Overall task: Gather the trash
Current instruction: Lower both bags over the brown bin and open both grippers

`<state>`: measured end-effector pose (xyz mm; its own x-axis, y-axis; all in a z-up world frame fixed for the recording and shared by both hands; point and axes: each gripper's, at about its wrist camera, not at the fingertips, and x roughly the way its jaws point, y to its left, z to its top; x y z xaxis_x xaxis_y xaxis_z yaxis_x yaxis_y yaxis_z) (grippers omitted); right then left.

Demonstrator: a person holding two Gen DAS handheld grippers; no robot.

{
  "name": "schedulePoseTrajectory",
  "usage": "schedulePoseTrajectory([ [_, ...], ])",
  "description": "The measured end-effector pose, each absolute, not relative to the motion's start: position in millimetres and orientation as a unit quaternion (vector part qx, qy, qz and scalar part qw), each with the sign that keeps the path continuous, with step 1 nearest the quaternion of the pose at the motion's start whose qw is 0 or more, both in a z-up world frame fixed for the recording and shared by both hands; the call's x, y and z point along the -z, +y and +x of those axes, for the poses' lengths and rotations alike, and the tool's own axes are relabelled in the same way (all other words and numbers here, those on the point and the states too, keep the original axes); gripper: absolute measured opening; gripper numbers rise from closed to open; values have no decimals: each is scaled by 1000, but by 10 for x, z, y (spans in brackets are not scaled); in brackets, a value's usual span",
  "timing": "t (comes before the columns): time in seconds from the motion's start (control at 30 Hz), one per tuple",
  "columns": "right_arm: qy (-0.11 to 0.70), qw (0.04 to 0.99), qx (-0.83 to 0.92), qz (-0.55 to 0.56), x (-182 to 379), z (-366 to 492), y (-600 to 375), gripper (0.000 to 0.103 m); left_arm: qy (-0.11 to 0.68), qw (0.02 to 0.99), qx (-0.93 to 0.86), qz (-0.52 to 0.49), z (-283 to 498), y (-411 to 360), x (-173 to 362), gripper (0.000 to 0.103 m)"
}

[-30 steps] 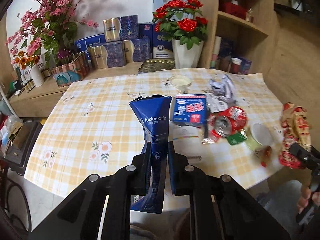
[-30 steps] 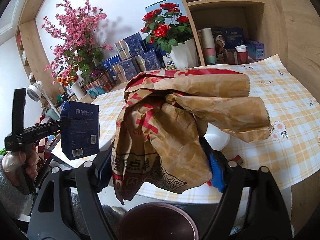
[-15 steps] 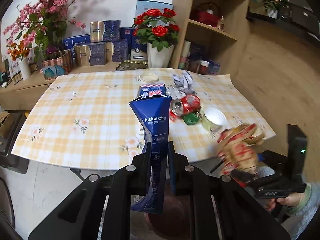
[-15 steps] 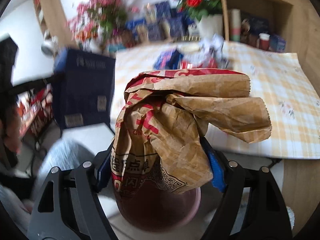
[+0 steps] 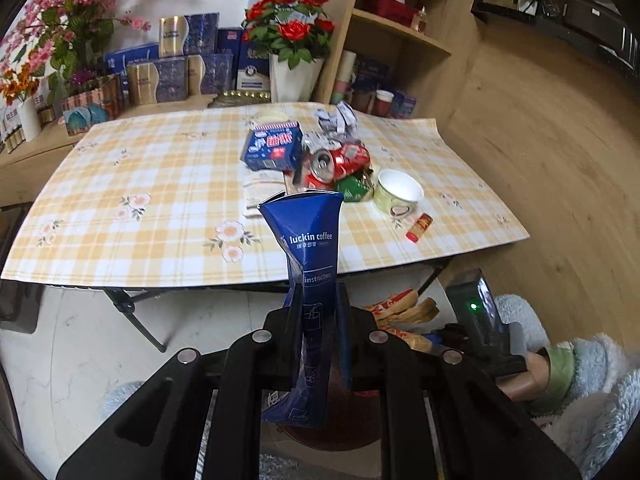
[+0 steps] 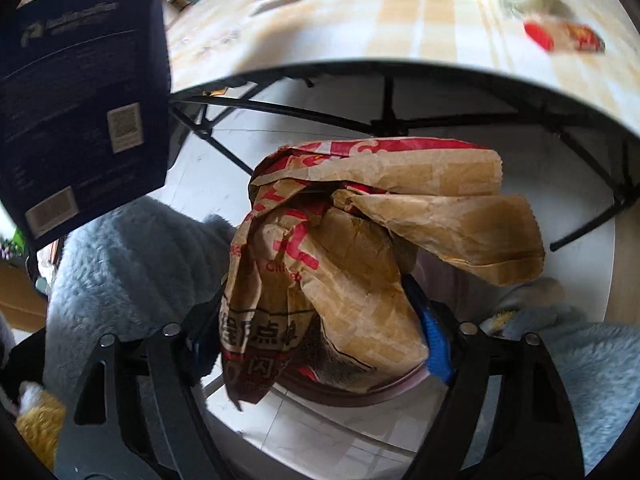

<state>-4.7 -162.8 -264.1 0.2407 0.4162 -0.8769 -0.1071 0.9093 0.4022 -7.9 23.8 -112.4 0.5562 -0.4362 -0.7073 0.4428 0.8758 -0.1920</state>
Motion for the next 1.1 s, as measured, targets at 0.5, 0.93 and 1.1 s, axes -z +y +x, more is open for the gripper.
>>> schedulePoseTrajectory([
  [0.5,475,866,-97,121,2122,-109,-1964,97,448,855,260,23,2,14,1378,15],
  [0.93,318,943,6,102,1760,-260,-2392,97,511,812,275,62,47,-309,1853,15],
  [1.1,312,945,6,97,1784,-244,-2386,97,532,794,278,100,93,-447,2200,15],
])
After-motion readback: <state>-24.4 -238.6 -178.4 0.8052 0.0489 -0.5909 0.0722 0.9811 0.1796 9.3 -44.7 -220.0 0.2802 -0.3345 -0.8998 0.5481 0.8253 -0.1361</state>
